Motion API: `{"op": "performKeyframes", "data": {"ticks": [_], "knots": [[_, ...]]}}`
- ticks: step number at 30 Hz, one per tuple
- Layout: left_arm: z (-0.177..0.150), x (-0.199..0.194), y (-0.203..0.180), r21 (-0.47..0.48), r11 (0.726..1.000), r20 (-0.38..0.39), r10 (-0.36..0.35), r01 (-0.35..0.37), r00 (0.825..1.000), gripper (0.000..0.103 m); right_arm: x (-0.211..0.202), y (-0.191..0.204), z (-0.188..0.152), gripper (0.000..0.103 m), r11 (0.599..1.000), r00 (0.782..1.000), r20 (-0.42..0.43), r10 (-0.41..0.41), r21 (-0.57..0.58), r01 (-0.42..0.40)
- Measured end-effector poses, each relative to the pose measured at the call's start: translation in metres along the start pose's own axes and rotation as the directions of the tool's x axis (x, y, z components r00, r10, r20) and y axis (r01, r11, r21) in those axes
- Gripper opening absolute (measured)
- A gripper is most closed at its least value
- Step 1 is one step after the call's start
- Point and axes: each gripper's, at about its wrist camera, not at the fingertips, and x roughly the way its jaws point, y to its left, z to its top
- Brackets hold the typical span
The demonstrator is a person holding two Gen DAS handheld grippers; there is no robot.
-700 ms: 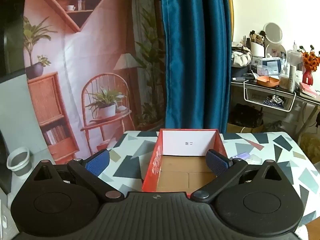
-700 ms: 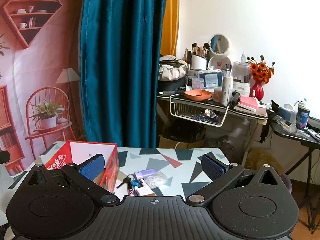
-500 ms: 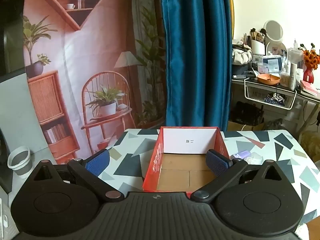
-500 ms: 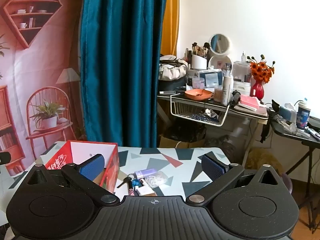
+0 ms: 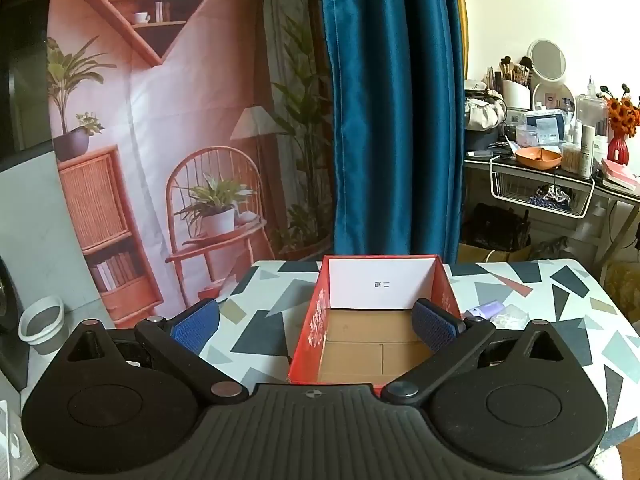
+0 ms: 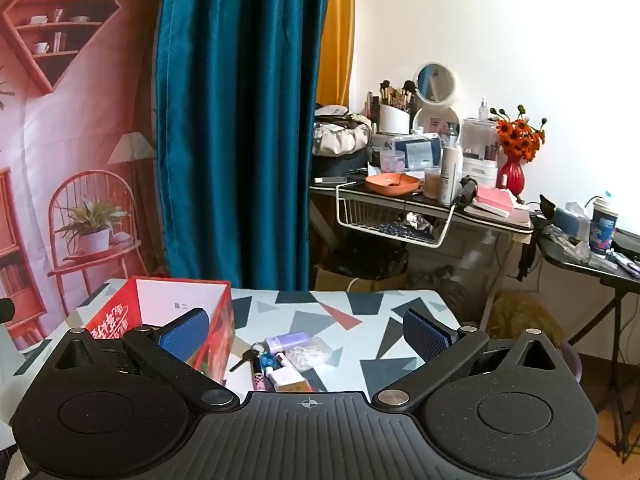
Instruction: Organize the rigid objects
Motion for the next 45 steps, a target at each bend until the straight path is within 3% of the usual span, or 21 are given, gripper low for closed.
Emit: {"op": "performKeyframes", "data": {"ticks": [45], "knots": [[-0.0005,0.0013,0.0044,-0.006,1.000,-0.002,0.015,-0.015,1.000,0.103,-0.0014,-0.0025,-0.0004,0.103,1.000,1.000,0.003,0.004,-0.001,-0.004]]}}
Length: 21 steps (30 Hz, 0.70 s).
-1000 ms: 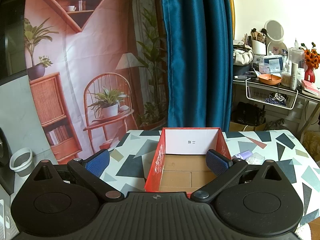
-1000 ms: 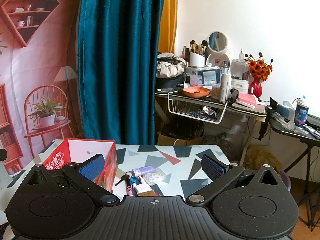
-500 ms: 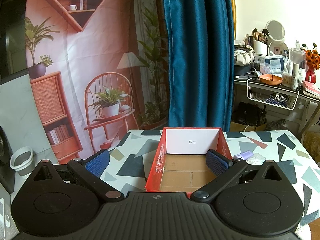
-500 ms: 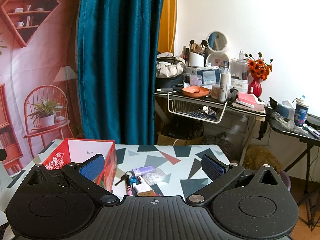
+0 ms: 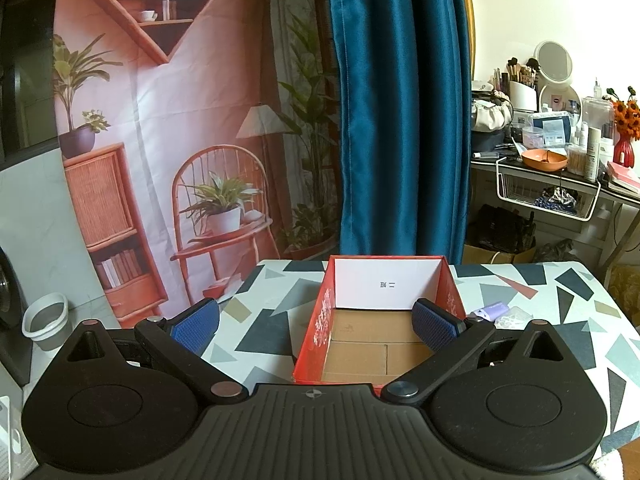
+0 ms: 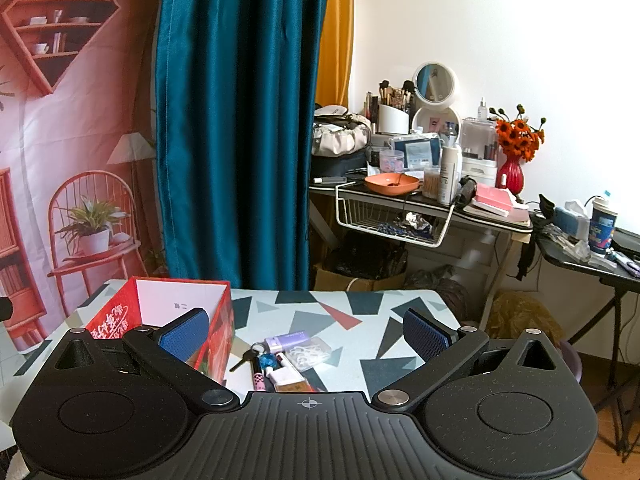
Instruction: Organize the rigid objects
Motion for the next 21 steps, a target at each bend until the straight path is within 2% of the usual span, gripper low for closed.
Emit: {"op": "performKeyframes", "data": {"ticks": [21], "knots": [[-0.0008,-0.0012,-0.0024,-0.004,1.000,0.002,0.000,0.000,1.000,0.103,-0.0006,0.0006,-0.0001,0.103,1.000,1.000,0.008,0.003,0.000,-0.003]]}}
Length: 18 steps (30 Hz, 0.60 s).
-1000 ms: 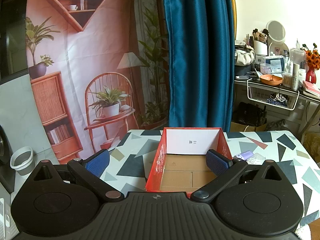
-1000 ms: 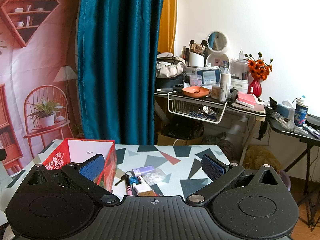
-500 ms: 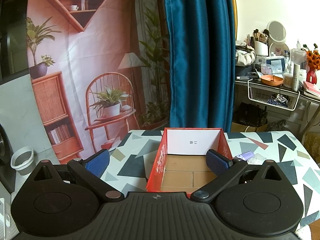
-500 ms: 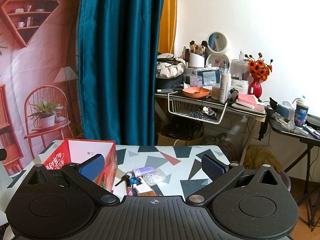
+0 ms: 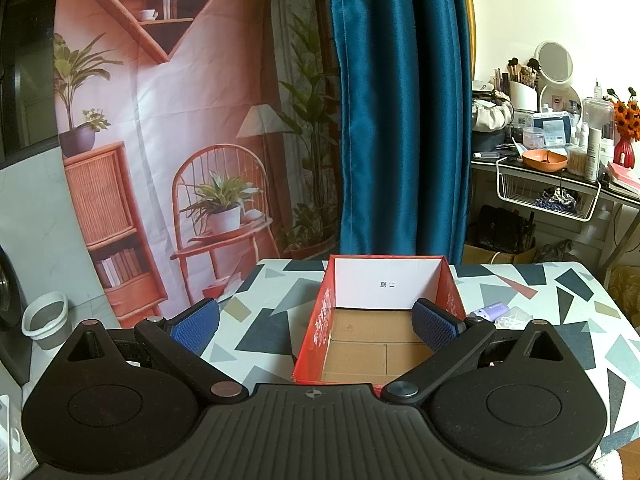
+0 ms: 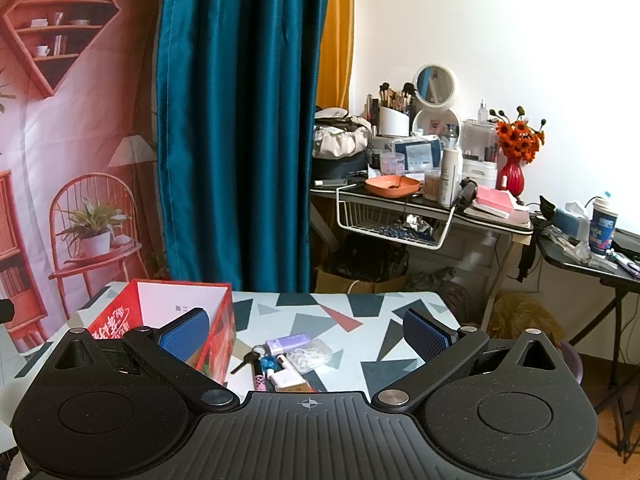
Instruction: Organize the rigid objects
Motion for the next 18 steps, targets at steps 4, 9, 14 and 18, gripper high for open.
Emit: {"op": "performKeyframes", "data": {"ticks": [4,9,14,18], "knots": [[0.000,0.001,0.000,-0.001,1.000,-0.002,-0.002,0.002,1.000,0.103,0.000,-0.001,0.001,0.103,1.000,1.000,0.005,0.007,0.003,-0.007],[0.001,0.007,0.001,0.000,1.000,-0.006,-0.004,0.004,1.000,0.103,0.006,-0.002,0.001,0.103,1.000,1.000,0.006,0.023,0.005,-0.023],[0.005,0.024,0.005,0.025,1.000,0.035,0.015,-0.016,0.999,0.103,0.024,-0.009,0.003,0.103,1.000,1.000,0.018,0.024,0.007,-0.024],[0.004,0.054,0.008,0.052,0.998,0.043,0.029,-0.031,0.999,0.103,0.048,-0.017,-0.002,0.103,1.000,1.000,0.021,0.012,0.008,-0.012]]}}
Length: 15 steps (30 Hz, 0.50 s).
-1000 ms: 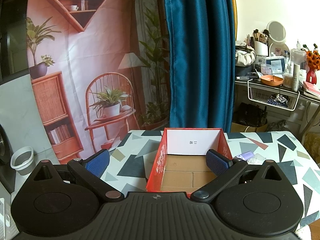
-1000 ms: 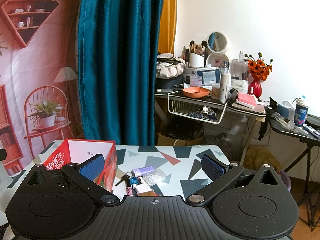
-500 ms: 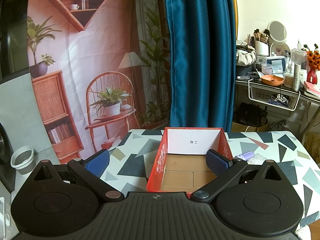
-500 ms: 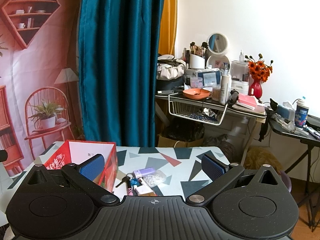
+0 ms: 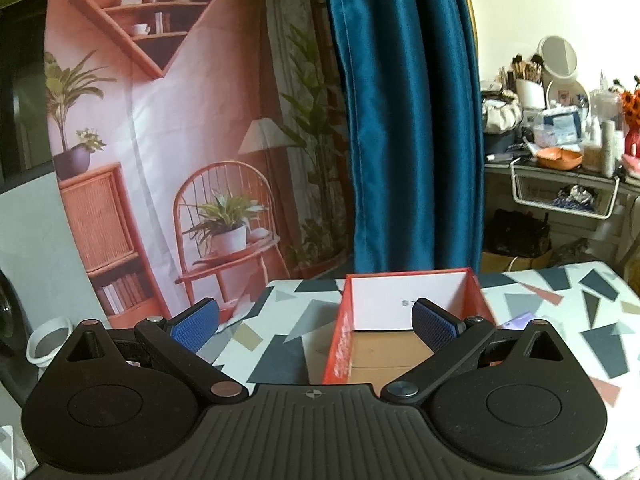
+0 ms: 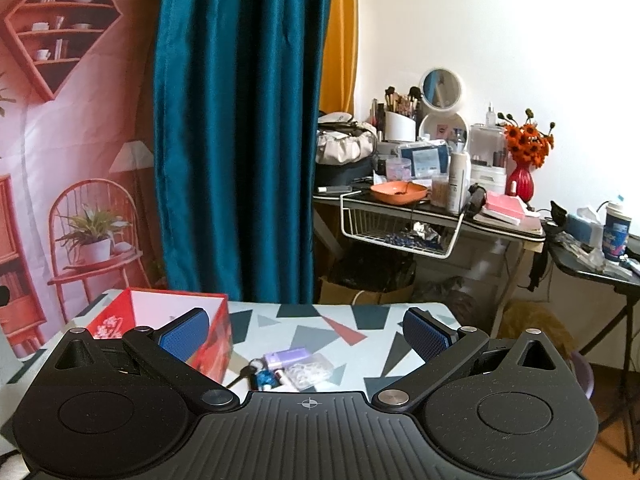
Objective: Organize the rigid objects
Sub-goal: 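Move the left tool beside the red box while the right tool approaches the items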
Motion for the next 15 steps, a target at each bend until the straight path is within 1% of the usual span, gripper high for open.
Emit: {"op": "performKeyframes", "data": {"ticks": [6,9,12,15], "knots": [[-0.010,0.045,0.008,-0.029,0.998,-0.055,-0.058,0.056,0.997,0.103,0.039,-0.011,-0.016,0.103,1.000,1.000,-0.013,-0.013,0.016,0.013],[-0.021,0.061,0.012,-0.042,0.997,-0.086,-0.065,0.062,0.994,0.103,0.060,-0.011,-0.026,0.103,1.000,0.998,-0.059,-0.001,0.020,0.002],[-0.033,0.077,0.015,-0.042,0.997,-0.124,-0.066,0.061,0.990,0.103,0.080,-0.010,-0.036,0.103,1.000,0.992,-0.125,0.012,0.018,-0.009],[-0.043,0.090,0.020,-0.043,0.997,-0.159,-0.065,0.059,0.985,0.103,0.098,-0.005,-0.047,0.103,1.000,0.986,-0.164,-0.010,0.009,0.011]]}}
